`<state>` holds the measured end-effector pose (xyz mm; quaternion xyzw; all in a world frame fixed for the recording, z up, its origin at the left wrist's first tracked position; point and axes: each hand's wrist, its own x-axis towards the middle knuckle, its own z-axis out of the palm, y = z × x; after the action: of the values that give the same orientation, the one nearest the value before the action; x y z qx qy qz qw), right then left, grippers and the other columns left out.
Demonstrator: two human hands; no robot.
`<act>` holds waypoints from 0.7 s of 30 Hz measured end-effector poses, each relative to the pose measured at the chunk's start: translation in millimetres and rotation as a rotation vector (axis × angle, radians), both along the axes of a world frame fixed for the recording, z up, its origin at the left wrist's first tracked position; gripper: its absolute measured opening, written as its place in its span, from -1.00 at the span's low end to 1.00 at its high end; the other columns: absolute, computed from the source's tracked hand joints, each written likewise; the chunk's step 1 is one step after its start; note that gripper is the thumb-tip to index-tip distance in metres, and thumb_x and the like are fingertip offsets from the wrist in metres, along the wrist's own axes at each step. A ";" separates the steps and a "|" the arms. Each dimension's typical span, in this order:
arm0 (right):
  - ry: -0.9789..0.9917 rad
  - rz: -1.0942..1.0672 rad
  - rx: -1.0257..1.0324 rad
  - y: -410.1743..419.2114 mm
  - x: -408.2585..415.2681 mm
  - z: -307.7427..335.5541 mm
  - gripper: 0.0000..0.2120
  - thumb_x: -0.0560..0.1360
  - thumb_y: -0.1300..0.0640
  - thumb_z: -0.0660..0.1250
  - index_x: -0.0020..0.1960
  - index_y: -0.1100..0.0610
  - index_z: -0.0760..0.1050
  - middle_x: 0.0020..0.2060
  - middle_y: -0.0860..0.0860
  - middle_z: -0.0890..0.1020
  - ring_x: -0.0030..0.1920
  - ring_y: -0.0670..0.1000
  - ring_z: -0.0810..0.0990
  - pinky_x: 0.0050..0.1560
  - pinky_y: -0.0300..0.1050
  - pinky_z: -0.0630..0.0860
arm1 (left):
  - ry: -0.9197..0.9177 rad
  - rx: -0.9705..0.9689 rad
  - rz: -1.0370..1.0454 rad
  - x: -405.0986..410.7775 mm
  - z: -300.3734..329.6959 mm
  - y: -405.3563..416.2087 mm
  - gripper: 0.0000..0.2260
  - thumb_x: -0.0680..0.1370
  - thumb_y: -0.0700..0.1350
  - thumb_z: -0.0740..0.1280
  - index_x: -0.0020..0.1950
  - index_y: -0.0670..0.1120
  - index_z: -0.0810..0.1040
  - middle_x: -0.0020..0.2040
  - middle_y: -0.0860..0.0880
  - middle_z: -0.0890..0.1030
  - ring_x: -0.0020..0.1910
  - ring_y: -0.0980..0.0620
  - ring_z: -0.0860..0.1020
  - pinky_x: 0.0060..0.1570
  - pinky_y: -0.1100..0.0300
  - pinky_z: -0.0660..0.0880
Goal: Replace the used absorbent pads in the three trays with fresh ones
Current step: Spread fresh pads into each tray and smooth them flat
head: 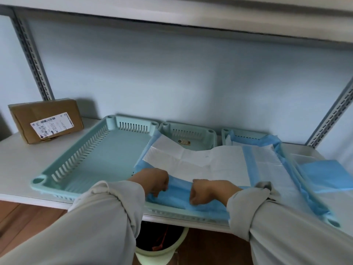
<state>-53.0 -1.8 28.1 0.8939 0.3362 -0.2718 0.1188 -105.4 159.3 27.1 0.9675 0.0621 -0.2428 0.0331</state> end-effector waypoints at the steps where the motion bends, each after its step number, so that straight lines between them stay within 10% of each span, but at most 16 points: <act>1: -0.031 0.018 -0.037 3.5 0.4 -6.6 -0.63 0.54 0.04 0.22 0.28 0.19 0.47 0.29 0.13 0.48 0.24 0.15 0.50 0.26 -0.03 0.45 | 0.010 -0.019 0.000 -2.6 -3.2 2.3 -0.73 0.51 -0.11 0.37 0.21 -0.01 0.57 0.23 -0.04 0.55 0.17 -0.09 0.54 0.20 0.11 0.44; 12: -0.327 -0.015 0.545 -4.6 11.5 35.6 -0.81 0.49 0.24 0.28 0.02 0.03 0.58 0.02 0.00 0.62 0.04 0.06 0.57 -0.03 -0.13 0.44 | 0.052 -0.033 0.121 -1.4 -21.4 2.0 -0.34 0.59 0.16 0.14 0.57 -0.08 -0.03 0.55 -0.14 0.13 0.49 -0.16 0.22 0.46 -0.06 0.20; 21: 0.116 -0.015 0.232 -19.9 -15.4 31.0 -0.69 0.42 0.25 0.44 0.15 0.10 0.59 -0.08 -0.01 0.55 -0.04 0.00 0.53 0.07 -0.14 0.51 | 0.187 0.111 0.067 -16.1 -6.0 0.2 -0.50 0.59 0.14 0.18 0.43 -0.11 0.37 0.40 -0.12 0.43 0.36 -0.14 0.42 0.39 0.04 0.31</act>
<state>-68.4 -21.7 59.1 0.8868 0.3650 -0.2832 -0.0069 -121.5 159.6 21.1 0.9384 0.1107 -0.3268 -0.0183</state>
